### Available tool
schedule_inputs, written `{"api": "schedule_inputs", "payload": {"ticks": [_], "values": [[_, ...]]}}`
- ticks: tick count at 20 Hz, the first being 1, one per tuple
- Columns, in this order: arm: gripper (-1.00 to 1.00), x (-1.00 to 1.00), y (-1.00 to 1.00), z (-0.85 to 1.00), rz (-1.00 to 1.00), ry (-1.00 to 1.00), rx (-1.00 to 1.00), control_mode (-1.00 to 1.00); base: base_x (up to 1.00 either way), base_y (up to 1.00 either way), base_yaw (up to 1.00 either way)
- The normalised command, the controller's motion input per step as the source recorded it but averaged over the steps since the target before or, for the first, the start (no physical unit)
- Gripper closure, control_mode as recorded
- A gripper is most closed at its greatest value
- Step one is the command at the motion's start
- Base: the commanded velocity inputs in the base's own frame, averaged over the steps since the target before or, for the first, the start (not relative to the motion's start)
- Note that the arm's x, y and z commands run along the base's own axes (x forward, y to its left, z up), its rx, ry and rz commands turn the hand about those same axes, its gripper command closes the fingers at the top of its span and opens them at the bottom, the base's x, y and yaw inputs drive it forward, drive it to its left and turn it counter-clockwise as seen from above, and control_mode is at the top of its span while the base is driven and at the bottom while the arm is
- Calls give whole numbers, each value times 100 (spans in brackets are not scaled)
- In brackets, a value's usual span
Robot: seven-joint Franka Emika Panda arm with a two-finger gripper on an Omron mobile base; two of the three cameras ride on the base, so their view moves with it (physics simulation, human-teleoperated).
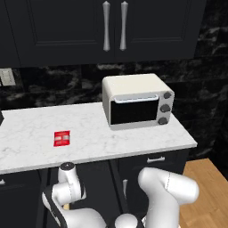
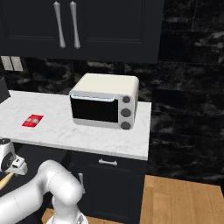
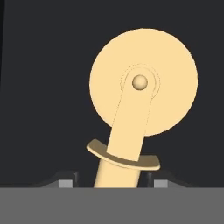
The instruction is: Pick the pizza cutter from the drawer and place it on the counter.
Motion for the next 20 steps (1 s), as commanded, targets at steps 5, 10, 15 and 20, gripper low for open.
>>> {"api": "schedule_inputs", "payload": {"ticks": [5, 10, 15, 20], "values": [[100, 0, 0, 0, 0, 0, 0, -100, 0, 0, 0], [100, 0, 0, 0, 0, 0, 0, -100, 0, 0, 0], [100, -74, -47, 55, 0, -2, 1, -100, 0, 0, 0], [100, -61, -12, 100, 0, 0, 3, -100, 0, 0, 0]]}}
